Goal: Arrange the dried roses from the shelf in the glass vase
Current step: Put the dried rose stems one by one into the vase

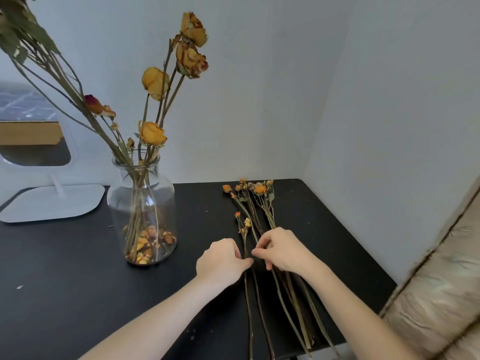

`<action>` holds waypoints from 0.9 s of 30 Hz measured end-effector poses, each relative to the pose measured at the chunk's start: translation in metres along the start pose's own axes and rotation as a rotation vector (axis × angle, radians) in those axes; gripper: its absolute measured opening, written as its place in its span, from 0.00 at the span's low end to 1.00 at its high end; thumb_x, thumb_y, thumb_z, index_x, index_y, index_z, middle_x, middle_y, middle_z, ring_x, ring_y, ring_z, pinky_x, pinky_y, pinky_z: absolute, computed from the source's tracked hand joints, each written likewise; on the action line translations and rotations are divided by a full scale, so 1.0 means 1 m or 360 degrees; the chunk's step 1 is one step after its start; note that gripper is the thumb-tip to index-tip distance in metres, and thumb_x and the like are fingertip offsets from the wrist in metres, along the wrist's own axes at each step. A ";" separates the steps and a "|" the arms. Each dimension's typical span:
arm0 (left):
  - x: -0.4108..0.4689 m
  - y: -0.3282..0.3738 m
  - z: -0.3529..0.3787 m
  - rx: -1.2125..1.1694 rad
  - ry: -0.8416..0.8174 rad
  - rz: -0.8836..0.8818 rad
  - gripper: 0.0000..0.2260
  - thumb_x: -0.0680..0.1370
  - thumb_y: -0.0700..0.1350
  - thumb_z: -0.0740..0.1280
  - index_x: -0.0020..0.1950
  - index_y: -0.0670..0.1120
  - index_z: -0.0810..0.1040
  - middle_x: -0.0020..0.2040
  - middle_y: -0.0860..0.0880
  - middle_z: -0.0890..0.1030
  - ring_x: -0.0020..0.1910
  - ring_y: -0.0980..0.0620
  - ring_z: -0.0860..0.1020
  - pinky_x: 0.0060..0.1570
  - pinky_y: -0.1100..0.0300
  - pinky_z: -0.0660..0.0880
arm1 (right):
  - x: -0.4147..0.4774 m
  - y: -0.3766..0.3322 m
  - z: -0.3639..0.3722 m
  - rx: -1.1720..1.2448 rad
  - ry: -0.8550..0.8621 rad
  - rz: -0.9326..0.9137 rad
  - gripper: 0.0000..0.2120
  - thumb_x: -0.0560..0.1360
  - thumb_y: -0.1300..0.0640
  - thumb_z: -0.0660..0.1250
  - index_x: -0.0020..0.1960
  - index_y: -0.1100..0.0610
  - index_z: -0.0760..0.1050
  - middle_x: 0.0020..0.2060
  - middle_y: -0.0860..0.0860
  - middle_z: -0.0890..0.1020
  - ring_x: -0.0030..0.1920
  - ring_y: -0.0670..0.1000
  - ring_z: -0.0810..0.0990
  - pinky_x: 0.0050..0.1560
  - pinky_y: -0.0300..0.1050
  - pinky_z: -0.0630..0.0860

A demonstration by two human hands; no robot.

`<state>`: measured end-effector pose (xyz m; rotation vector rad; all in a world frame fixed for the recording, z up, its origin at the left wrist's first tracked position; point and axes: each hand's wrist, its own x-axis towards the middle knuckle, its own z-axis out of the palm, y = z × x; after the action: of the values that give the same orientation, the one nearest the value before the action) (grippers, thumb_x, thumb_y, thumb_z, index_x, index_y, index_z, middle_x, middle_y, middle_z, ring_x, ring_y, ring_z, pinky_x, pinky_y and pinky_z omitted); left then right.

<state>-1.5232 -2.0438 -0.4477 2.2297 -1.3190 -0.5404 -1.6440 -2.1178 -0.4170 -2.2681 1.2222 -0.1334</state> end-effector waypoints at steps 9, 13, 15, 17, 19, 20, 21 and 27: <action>-0.007 -0.007 -0.007 -0.0050 -0.0140 0.0005 0.11 0.70 0.56 0.69 0.35 0.52 0.71 0.34 0.54 0.76 0.34 0.55 0.75 0.32 0.62 0.69 | 0.018 -0.011 0.023 -0.0088 -0.0072 0.0210 0.12 0.75 0.49 0.64 0.39 0.55 0.82 0.21 0.47 0.77 0.20 0.42 0.71 0.31 0.38 0.74; -0.006 -0.006 -0.007 -0.0046 -0.0162 -0.0014 0.10 0.72 0.54 0.68 0.35 0.52 0.73 0.34 0.53 0.76 0.34 0.54 0.75 0.33 0.61 0.70 | 0.020 -0.011 0.026 -0.0035 -0.0063 0.0246 0.11 0.74 0.51 0.65 0.39 0.56 0.82 0.22 0.47 0.78 0.20 0.43 0.70 0.33 0.40 0.76; -0.005 -0.007 -0.006 -0.0023 -0.0158 -0.0035 0.10 0.73 0.54 0.68 0.35 0.50 0.75 0.35 0.53 0.77 0.35 0.53 0.77 0.35 0.60 0.72 | 0.019 -0.012 0.027 -0.0005 -0.0051 0.0266 0.12 0.74 0.53 0.65 0.38 0.57 0.83 0.24 0.48 0.79 0.21 0.44 0.71 0.37 0.42 0.79; -0.004 -0.007 -0.006 -0.0005 -0.0153 -0.0061 0.10 0.73 0.52 0.68 0.37 0.48 0.79 0.34 0.52 0.78 0.36 0.52 0.78 0.35 0.60 0.72 | 0.017 -0.013 0.026 0.0026 -0.0043 0.0270 0.13 0.73 0.55 0.65 0.33 0.58 0.81 0.26 0.49 0.80 0.23 0.46 0.72 0.40 0.44 0.80; -0.004 -0.007 -0.007 -0.0012 -0.0142 -0.0096 0.09 0.73 0.51 0.67 0.38 0.46 0.80 0.34 0.52 0.78 0.35 0.52 0.78 0.33 0.61 0.71 | 0.015 -0.015 0.024 0.0060 -0.0024 0.0252 0.15 0.72 0.55 0.64 0.28 0.56 0.78 0.26 0.50 0.80 0.24 0.46 0.72 0.41 0.44 0.79; -0.004 -0.008 -0.007 -0.0019 -0.0134 -0.0108 0.09 0.73 0.51 0.67 0.38 0.46 0.79 0.33 0.52 0.78 0.34 0.53 0.77 0.32 0.61 0.71 | 0.014 -0.016 0.022 0.0085 -0.0002 0.0238 0.16 0.73 0.55 0.64 0.26 0.55 0.77 0.26 0.49 0.79 0.24 0.46 0.72 0.41 0.44 0.79; -0.003 -0.008 -0.007 -0.0034 -0.0128 -0.0113 0.09 0.73 0.50 0.67 0.38 0.46 0.79 0.33 0.52 0.78 0.34 0.53 0.77 0.32 0.61 0.71 | 0.013 -0.018 0.020 0.0105 0.0027 0.0220 0.17 0.73 0.55 0.64 0.25 0.54 0.76 0.25 0.49 0.79 0.25 0.46 0.73 0.43 0.44 0.79; -0.001 -0.012 -0.013 -0.0159 -0.0083 -0.0106 0.11 0.74 0.49 0.66 0.33 0.46 0.78 0.31 0.50 0.77 0.32 0.53 0.78 0.34 0.60 0.74 | 0.014 -0.015 0.002 0.0222 0.0220 0.0214 0.16 0.73 0.55 0.65 0.26 0.53 0.77 0.24 0.48 0.79 0.36 0.45 0.80 0.46 0.41 0.72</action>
<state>-1.5076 -2.0347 -0.4441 2.1975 -1.2192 -0.6784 -1.6239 -2.1221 -0.4131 -2.0791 1.3874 -0.3195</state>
